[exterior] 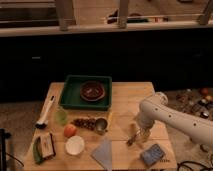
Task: Place fork in metal cup
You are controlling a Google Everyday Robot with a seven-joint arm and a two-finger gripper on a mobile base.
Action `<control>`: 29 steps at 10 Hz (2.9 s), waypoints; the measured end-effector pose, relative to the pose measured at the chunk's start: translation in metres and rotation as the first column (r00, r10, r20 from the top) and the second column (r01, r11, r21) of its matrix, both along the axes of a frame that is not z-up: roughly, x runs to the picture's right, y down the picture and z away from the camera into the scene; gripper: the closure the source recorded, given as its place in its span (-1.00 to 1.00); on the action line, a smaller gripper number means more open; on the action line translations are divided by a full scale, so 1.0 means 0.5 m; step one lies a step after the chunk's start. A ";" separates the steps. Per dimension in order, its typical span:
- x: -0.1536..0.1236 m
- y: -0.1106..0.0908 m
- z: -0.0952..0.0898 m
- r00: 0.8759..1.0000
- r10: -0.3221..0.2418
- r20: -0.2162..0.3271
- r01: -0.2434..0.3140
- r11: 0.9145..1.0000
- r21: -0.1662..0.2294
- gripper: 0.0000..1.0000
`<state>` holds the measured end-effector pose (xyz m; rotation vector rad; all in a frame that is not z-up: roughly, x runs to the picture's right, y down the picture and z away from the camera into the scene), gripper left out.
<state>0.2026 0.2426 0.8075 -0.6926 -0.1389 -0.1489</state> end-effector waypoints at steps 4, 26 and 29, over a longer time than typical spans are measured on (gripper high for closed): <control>0.008 0.011 0.023 0.999 0.034 -0.007 -0.034 0.999 0.002 -0.60; 0.003 0.019 0.036 0.994 0.095 0.061 -0.095 0.996 -0.003 0.62; 0.006 0.018 0.030 0.994 0.089 0.058 -0.088 0.996 -0.009 1.00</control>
